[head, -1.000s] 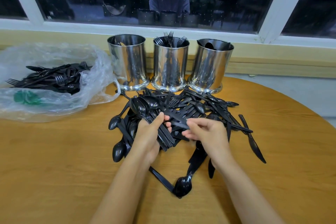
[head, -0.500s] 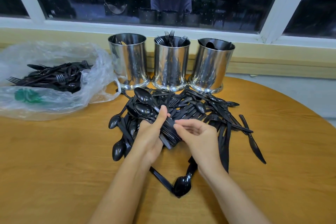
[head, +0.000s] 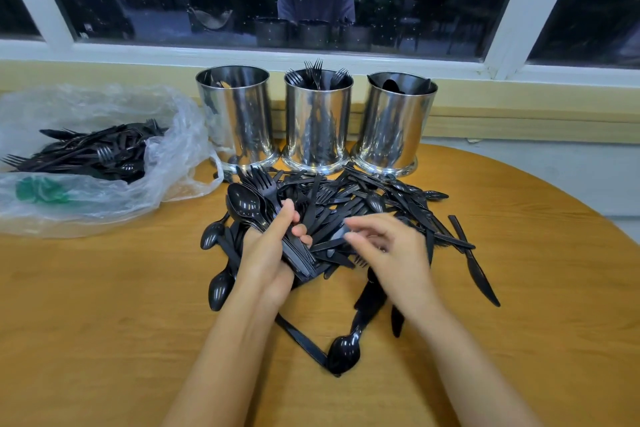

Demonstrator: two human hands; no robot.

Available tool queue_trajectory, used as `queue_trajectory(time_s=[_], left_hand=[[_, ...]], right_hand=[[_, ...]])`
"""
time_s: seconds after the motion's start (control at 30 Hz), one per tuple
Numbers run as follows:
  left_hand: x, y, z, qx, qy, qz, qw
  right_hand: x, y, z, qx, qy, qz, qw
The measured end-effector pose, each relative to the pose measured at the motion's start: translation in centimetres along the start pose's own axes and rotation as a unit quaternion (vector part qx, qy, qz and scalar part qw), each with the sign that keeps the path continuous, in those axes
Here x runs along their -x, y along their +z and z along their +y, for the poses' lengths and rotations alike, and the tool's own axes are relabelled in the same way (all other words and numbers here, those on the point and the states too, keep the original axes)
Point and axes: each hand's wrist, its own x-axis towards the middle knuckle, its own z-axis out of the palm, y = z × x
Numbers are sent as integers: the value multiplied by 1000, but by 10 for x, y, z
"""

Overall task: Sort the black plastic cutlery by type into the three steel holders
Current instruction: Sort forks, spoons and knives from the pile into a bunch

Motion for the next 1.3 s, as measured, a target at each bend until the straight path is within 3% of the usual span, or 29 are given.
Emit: queue_trajectory(time_s=[0.13, 0.3, 0.5, 0.63, 0.83, 1.0, 1.17, 1.3], left_hand=[[3, 2, -2, -27, -7, -11, 1000], [5, 3, -3, -43, -16, -22, 999], [5, 3, -3, -44, -16, -22, 999], [4, 2, -4, -47, -19, -21, 999], [4, 2, -5, -56, -24, -24, 998], [4, 2, -7, -65, -22, -34, 997], [7, 4, -10, -87, -24, -26, 996], [7, 5, -16, -135, 1, -16, 991]], right_hand=[[-19, -43, 38, 218, 34, 103, 970], [-21, -66, 63, 375, 182, 62, 907], [-20, -60, 61, 380, 199, 60, 901], [-18, -55, 53, 372, 125, 61, 918], [-18, -44, 43, 306, 32, 69, 949], [-12, -27, 19, 66, 61, 78, 993], [-4, -6, 3, -96, 109, -9, 989], [3, 11, -11, -202, 123, 47, 970]])
